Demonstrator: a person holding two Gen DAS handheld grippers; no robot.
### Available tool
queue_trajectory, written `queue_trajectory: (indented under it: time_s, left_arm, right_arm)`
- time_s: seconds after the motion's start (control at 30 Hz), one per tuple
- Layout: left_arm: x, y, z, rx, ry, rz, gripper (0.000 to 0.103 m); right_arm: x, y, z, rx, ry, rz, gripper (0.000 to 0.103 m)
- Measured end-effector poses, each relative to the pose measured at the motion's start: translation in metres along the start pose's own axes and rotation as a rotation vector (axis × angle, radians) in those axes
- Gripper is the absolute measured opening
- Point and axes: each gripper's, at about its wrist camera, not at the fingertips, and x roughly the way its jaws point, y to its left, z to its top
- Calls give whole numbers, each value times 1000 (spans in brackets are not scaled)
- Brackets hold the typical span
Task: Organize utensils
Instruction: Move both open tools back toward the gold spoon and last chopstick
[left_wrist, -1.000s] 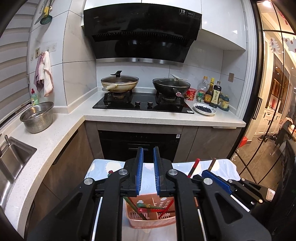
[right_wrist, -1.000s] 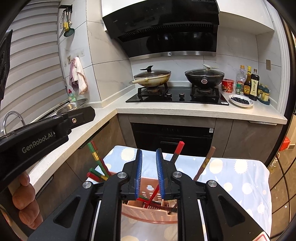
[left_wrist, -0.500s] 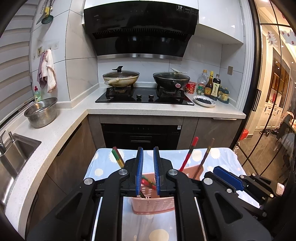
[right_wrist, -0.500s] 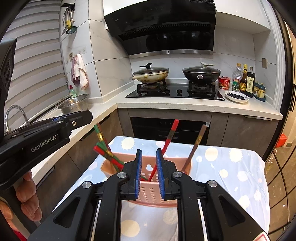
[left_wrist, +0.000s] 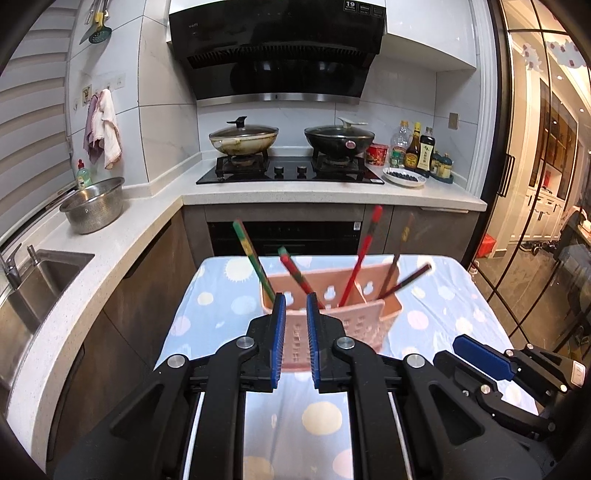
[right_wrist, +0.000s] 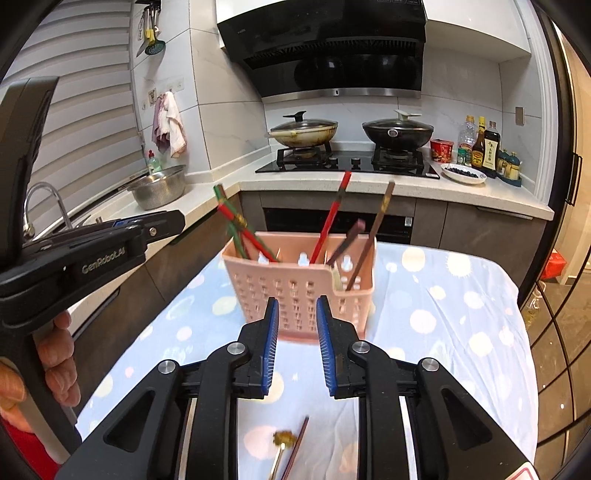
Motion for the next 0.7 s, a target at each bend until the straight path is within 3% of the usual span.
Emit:
queue_trajectory:
  time_s: [0.3,0.43,0.7]
  left_arm:
    - [-10,-12,-52,12,74,-16,11]
    - [-18,-17,-78,18,92,-4,22]
    - [-22,-16,-131,20,181,6,22]
  right_arm:
    - [-23,2,-62,-2,73,-6,21]
    - [-29,-1,-90,22,113,1,21]
    - [-35,3,-150,48,223,17,21]
